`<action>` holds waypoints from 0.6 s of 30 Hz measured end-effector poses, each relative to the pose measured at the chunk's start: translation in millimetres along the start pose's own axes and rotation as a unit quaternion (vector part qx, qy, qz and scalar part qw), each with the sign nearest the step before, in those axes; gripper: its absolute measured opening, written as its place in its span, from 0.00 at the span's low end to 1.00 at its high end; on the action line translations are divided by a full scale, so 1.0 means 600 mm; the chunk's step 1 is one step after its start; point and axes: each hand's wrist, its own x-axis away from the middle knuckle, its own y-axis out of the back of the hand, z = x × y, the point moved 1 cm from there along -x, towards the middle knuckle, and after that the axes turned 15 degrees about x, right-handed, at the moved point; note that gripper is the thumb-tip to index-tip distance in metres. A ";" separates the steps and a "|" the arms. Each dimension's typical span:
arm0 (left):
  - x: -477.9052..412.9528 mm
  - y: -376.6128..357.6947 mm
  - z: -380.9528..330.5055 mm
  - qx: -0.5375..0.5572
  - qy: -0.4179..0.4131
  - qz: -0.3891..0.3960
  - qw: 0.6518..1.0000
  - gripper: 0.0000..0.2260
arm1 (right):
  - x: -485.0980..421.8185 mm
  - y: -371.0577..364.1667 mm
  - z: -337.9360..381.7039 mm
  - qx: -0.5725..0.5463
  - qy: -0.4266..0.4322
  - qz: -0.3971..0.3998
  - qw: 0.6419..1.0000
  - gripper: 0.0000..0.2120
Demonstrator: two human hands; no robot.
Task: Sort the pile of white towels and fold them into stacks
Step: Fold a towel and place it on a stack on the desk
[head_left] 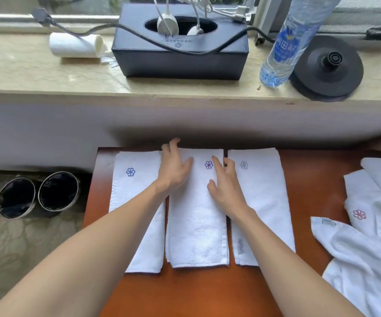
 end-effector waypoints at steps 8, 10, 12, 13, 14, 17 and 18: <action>0.188 -0.025 0.047 0.072 -0.064 0.013 0.995 0.29 | 0.155 -0.061 -0.016 -0.040 -0.024 0.025 0.999 0.28; 0.230 -0.025 0.055 0.073 -0.057 0.018 0.996 0.26 | 0.200 -0.071 -0.020 -0.033 -0.027 0.038 0.998 0.28; 0.265 -0.022 0.064 0.064 -0.034 0.035 0.997 0.23 | 0.239 -0.078 -0.023 -0.023 -0.031 0.057 0.998 0.29; 0.278 -0.021 0.069 0.052 -0.024 0.052 0.997 0.22 | 0.255 -0.079 -0.024 -0.013 -0.032 0.066 0.997 0.29; 0.289 -0.019 0.074 0.035 -0.017 0.074 0.996 0.22 | 0.266 -0.080 -0.025 -0.002 -0.031 0.073 0.997 0.29; 0.294 -0.016 0.074 -0.019 -0.008 0.129 0.991 0.27 | 0.270 -0.073 -0.027 0.031 -0.022 0.079 0.996 0.29; 0.288 -0.013 0.071 -0.037 -0.003 0.141 0.989 0.29 | 0.266 -0.071 -0.025 0.042 -0.019 0.079 0.996 0.29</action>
